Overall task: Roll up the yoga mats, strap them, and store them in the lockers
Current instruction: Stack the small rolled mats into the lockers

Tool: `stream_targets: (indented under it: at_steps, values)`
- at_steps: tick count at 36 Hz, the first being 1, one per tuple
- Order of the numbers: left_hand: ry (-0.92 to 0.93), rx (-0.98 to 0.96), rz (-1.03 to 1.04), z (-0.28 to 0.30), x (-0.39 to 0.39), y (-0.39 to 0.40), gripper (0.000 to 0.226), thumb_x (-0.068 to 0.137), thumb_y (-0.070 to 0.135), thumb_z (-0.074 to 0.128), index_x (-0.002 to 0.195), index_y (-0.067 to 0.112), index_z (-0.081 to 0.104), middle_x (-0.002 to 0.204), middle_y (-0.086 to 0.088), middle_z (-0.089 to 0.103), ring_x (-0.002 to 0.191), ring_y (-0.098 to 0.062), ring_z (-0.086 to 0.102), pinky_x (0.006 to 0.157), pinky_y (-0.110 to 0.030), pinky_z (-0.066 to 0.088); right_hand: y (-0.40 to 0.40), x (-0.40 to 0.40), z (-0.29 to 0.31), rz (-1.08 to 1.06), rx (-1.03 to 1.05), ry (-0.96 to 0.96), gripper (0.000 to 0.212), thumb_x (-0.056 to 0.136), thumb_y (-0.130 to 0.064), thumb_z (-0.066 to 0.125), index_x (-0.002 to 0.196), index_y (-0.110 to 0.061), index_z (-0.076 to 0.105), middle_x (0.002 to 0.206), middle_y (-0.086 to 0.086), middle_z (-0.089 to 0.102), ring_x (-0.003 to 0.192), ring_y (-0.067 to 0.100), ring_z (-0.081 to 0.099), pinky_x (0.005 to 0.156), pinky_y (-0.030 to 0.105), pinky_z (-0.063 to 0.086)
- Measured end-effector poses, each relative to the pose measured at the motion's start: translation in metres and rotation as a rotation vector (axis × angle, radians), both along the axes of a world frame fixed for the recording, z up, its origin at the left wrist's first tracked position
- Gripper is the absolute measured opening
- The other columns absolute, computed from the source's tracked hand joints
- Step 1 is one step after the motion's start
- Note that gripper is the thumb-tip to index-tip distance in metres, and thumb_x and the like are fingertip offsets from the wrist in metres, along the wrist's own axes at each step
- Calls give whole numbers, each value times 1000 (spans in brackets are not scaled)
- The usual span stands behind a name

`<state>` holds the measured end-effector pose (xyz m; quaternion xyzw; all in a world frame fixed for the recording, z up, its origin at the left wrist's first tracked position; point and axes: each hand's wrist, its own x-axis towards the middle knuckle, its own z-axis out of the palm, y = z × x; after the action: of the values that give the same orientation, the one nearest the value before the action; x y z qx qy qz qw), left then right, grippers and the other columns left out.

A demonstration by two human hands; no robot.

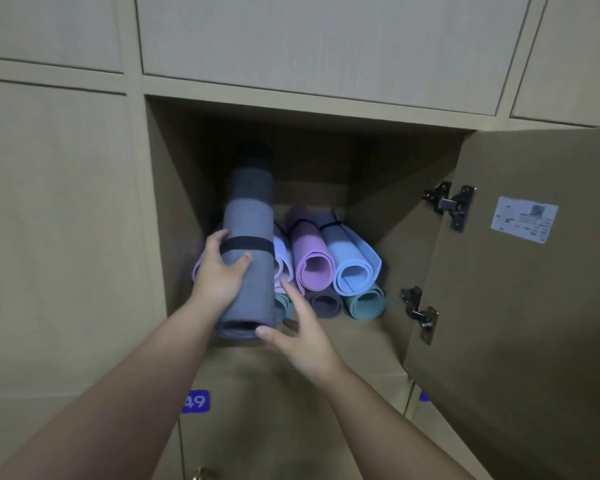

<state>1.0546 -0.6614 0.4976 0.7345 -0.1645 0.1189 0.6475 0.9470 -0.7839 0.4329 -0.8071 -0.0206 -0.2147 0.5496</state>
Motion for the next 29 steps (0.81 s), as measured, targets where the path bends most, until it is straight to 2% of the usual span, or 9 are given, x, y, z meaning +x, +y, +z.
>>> stream_targets:
  at_steps: [4, 7, 12, 14, 16, 18, 22, 27, 29]
  values:
    - [-23, -19, -3, -8, 1, 12, 41, 90, 21, 64, 127, 29, 48, 135, -2, 52, 122, -19, 52, 107, -42, 40, 13, 9, -4, -21, -13, -16, 66, 78, -42, 73, 128, -61, 35, 144, -15, 37, 133, -2, 38, 112, 37, 37]
    - [-116, 46, -27, -12, -3, 23, 30, 89, 23, 63, 112, 39, 54, 134, -3, 52, 124, -17, 51, 109, -43, 39, 19, 10, -3, -11, -87, -33, 56, 91, -30, 65, 129, -58, 34, 137, -19, 40, 132, -4, 38, 113, 35, 36]
    - [-352, 121, -13, -8, -31, 34, 18, 93, 17, 60, 108, 29, 60, 133, 5, 45, 133, -13, 41, 113, -27, 27, 26, 17, 20, -46, -158, -76, 50, 99, -28, 55, 143, -44, 35, 139, -15, 43, 115, -29, 31, 99, 1, 24]
    - [-445, 133, 19, -6, -40, 38, 16, 95, 26, 55, 110, 27, 62, 134, 8, 43, 134, -12, 38, 111, -28, 28, 25, 22, 32, -66, -159, -78, 50, 100, -32, 53, 146, -41, 36, 137, -10, 50, 117, -17, 40, 101, 8, 29]
    - [-493, 183, 27, -6, -43, 39, 24, 95, 27, 49, 116, 25, 62, 139, 10, 39, 141, -9, 25, 113, -32, 24, 25, 27, 42, -76, -140, -64, 49, 100, -35, 52, 146, -41, 36, 129, -7, 57, 112, 2, 51, 104, 23, 39]
    - [-537, 298, 51, -9, -45, 36, 37, 93, 32, 46, 127, 24, 58, 150, 5, 32, 143, -5, 7, 117, -39, 15, 26, 31, 47, -76, -139, -43, 51, 100, -35, 52, 148, -37, 35, 134, -5, 57, 117, 8, 54, 106, 29, 40]
    - [-594, 563, 181, -27, -38, 31, 60, 90, 33, 61, 145, 30, 38, 161, -2, 3, 143, -16, -27, 116, -45, -8, 25, 35, 45, -45, -65, -45, 45, 102, -16, 48, 145, -19, 40, 141, -9, 51, 126, -4, 46, 108, 20, 36]
    - [-711, 748, 280, -35, -25, 27, 92, 75, 27, 78, 149, 31, 23, 160, -9, 4, 145, -36, -14, 112, -60, 3, 7, 37, 27, -134, -110, -22, 39, 102, -10, 45, 140, -17, 46, 125, -16, 53, 108, -11, 49, 94, 2, 33]
    - [-758, 767, 354, -33, -20, 24, 98, 71, 25, 81, 150, 28, 22, 159, -12, 6, 144, -41, -7, 111, -62, 8, -7, 39, 15, -174, -95, 18, 40, 101, -11, 47, 140, -17, 45, 124, -14, 52, 117, 2, 50, 99, 10, 36]
